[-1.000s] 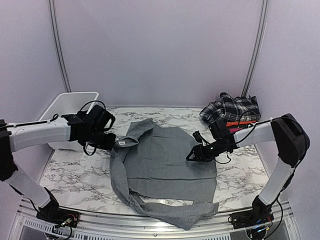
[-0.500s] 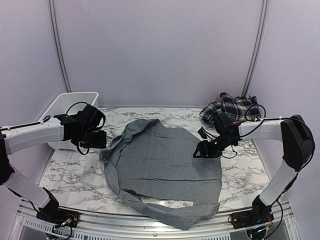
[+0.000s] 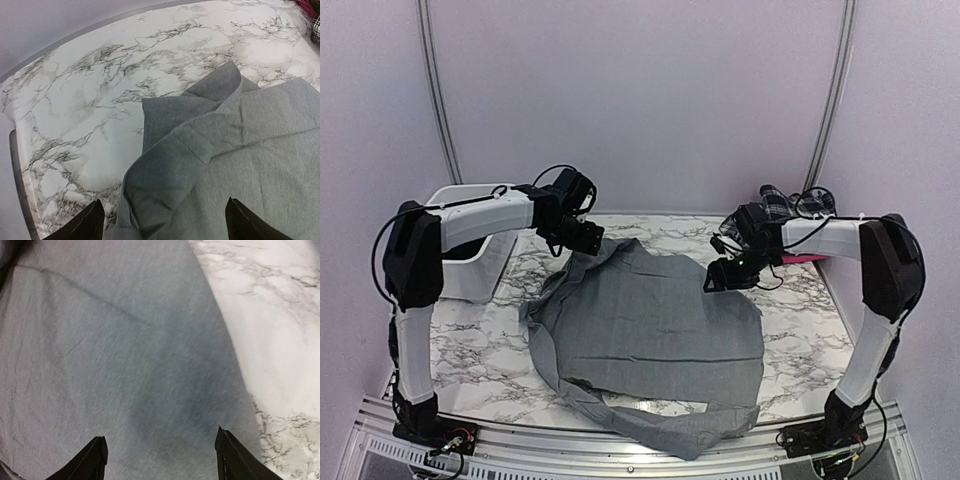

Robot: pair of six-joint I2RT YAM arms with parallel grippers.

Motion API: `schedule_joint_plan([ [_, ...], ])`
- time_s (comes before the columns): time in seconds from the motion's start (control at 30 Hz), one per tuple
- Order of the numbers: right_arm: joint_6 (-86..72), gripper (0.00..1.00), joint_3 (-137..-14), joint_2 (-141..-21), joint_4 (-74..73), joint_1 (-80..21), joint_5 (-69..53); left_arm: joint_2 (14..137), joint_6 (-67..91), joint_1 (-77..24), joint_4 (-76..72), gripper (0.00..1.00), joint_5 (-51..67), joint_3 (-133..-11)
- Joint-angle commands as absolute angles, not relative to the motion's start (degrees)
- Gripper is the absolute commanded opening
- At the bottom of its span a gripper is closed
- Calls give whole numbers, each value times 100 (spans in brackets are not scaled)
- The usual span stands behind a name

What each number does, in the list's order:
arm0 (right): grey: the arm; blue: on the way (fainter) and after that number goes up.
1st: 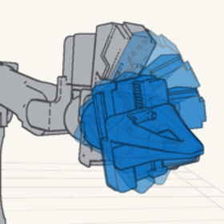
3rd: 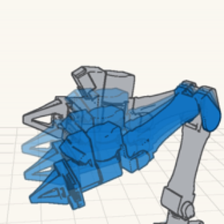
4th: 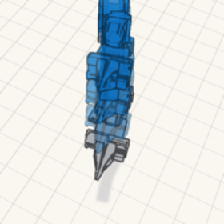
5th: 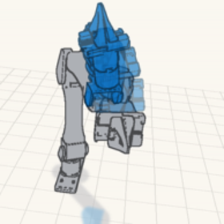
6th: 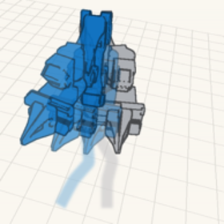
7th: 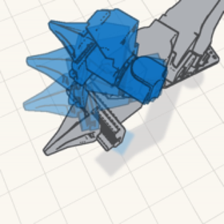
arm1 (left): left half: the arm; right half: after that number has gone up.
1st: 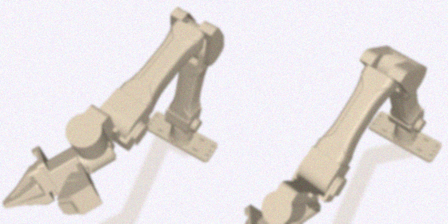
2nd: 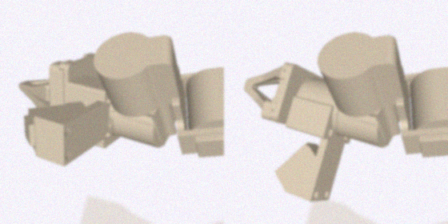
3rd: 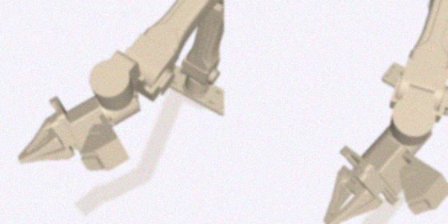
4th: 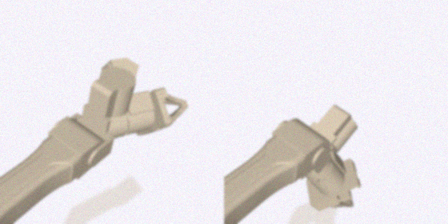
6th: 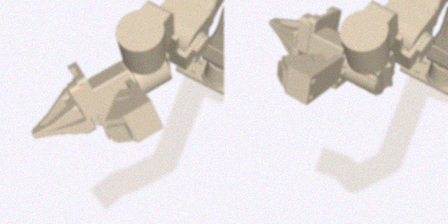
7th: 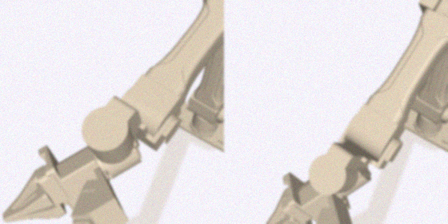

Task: Fold and stack the mixed laundry pile
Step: Smooth out the crumpled shirt at the center of the board.

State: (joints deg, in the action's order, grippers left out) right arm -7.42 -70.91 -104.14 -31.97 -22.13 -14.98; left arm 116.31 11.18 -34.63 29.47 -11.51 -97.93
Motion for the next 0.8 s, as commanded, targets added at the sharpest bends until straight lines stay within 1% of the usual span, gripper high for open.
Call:
schedule_joint_plan([
  [0.0, -509, 72, -7612, -10753, -3365, -1932, -945, 12487, 896, -3082, 3409, 86, -670, -10490],
  [0.1, -474, 74, -7903, -11121, -3332, -1792, -943, 12875, 956, -2888, 3440, 85, -354, -10817],
  [0.17, -260, 74, -8251, -11560, -3352, -1780, -1296, 13112, 1027, -2711, 3451, 75, -116, -11073],
  [0.23, -173, 71, -8405, -11758, -3368, -1783, -1650, 13183, 1161, -2576, 3437, 61, 42, -11153],
  [0.27, -137, 69, -8459, -11846, -3394, -1784, -1742, 13213, 1240, -2503, 3441, 52, 147, -11175],
  [0.3, -100, 65, -8506, -11931, -3409, -1780, -1828, 13239, 1338, -2399, 3437, 41, 190, -11179],
  [0.33, -45, 61, -8534, -11977, -3429, -1784, -1933, 13251, 1411, -2330, 3440, 36, 255, -11172],
  [0.37, -13, 53, -8558, -12007, -3463, -1778, -2035, 13272, 1466, -2270, 3438, 31, 364, -11157],
  [0.43, 158, 33, -8626, -12000, -3554, -1763, -2165, 13301, 1501, -2193, 3458, 24, 532, -11136],
  [0.53, 209, 3, -8813, -11715, -3719, -1749, -2044, 13235, 1505, -2167, 3447, 12, 503, -10990],
  [0.57, 204, 0, -8849, -11544, -3717, -1753, -1985, 13202, 1514, -2163, 3450, 9, 501, -10954],
  [0.63, 240, 0, -8867, -11149, -3675, -1811, -1939, 13155, 1521, -2155, 3449, 1, 497, -10905],
  [0.77, 517, 0, -8779, -10652, -3981, -2361, -1232, 13058, 1539, -2153, 3439, 0, 415, -10838],
])
